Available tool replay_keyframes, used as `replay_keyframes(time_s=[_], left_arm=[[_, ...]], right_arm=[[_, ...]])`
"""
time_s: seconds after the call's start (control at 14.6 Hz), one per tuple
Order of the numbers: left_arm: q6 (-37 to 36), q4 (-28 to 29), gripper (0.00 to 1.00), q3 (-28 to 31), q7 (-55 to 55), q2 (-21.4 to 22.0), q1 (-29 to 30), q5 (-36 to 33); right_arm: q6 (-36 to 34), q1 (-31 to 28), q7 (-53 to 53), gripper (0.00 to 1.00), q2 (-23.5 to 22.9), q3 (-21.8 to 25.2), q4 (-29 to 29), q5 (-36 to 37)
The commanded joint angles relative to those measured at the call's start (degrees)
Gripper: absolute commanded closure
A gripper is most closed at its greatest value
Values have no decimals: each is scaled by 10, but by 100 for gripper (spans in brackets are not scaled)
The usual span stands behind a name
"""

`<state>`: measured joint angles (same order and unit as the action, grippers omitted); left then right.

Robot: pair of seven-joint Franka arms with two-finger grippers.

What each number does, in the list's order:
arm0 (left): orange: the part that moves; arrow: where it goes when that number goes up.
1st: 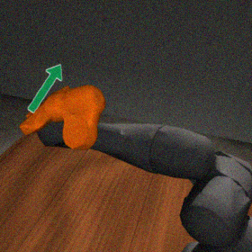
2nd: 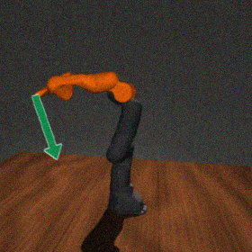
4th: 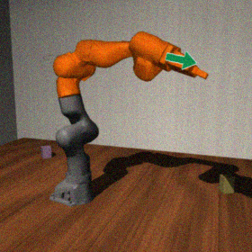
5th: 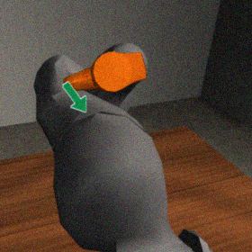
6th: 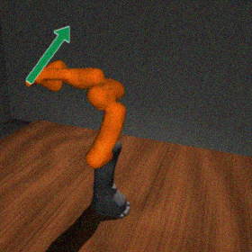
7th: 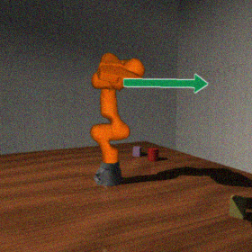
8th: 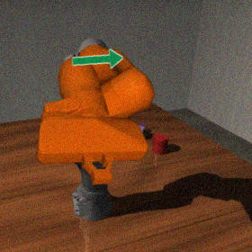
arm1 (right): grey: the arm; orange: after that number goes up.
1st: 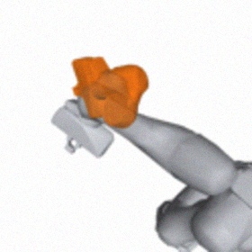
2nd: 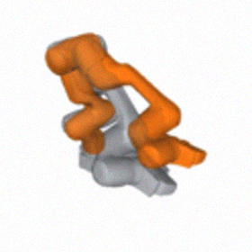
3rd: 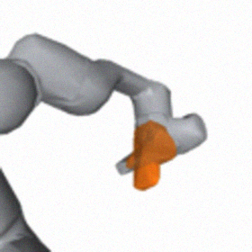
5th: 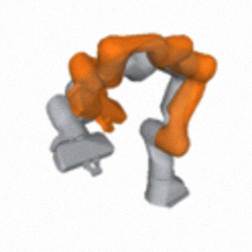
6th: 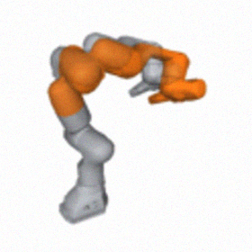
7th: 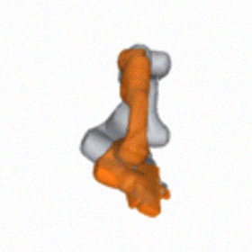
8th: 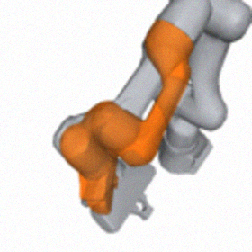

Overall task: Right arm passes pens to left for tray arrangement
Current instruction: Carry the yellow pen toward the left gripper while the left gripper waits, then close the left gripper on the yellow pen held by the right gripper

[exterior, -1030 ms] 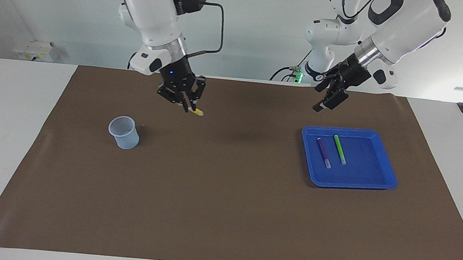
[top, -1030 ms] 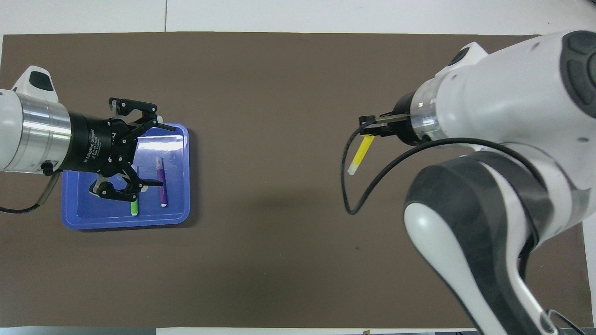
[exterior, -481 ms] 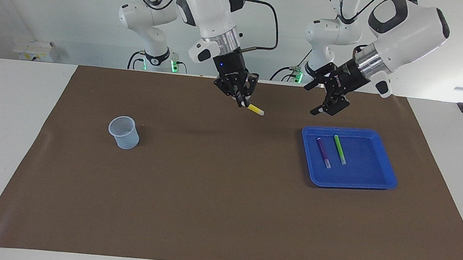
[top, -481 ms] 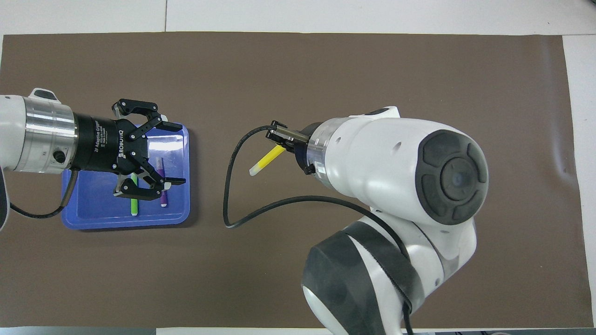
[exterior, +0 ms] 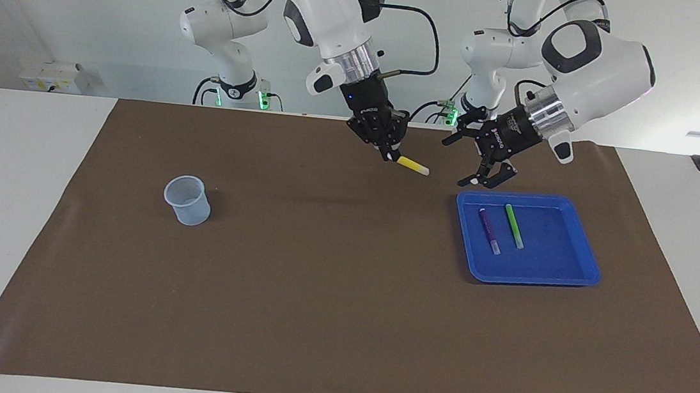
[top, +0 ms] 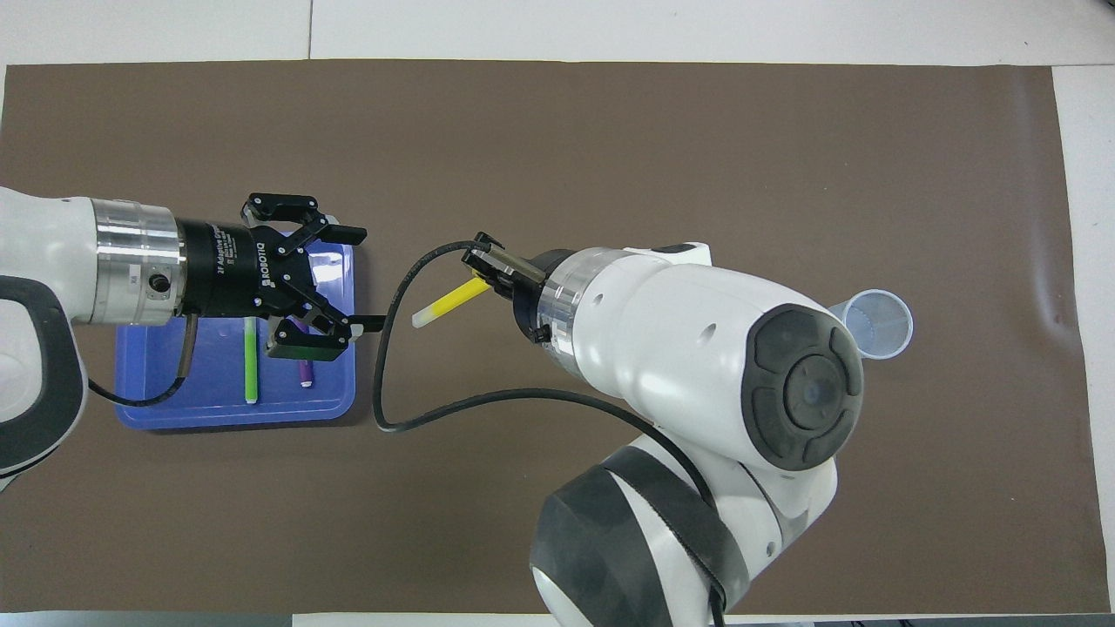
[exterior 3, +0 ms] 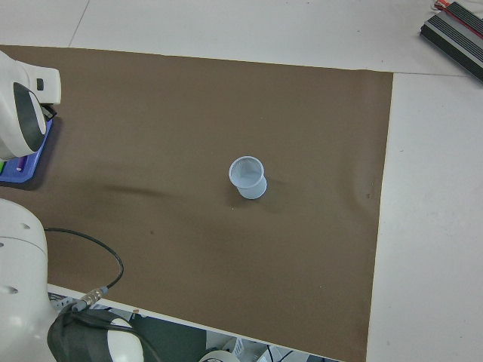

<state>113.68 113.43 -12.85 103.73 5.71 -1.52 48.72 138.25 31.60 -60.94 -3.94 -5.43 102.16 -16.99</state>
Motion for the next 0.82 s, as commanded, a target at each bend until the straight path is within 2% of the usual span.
replay_keyframes(time_s=[0.0, 0.14, 0.62, 0.76], left_arm=[[32, 16, 0, 4, 22, -3, -34, 11], [53, 16, 0, 4, 40, -4, -38, 9], [51, 29, 0, 2, 43, 2, -75, -1], [47, 30, 5, 2, 43, 3, -76, -9]], right_arm=[[18, 13, -15, 100, 17, 2, 29, -17], [27, 19, -16, 100, 18, 1, 36, -18], [37, 18, -16, 100, 19, 2, 41, -18], [38, 18, -16, 100, 19, 2, 42, -18]])
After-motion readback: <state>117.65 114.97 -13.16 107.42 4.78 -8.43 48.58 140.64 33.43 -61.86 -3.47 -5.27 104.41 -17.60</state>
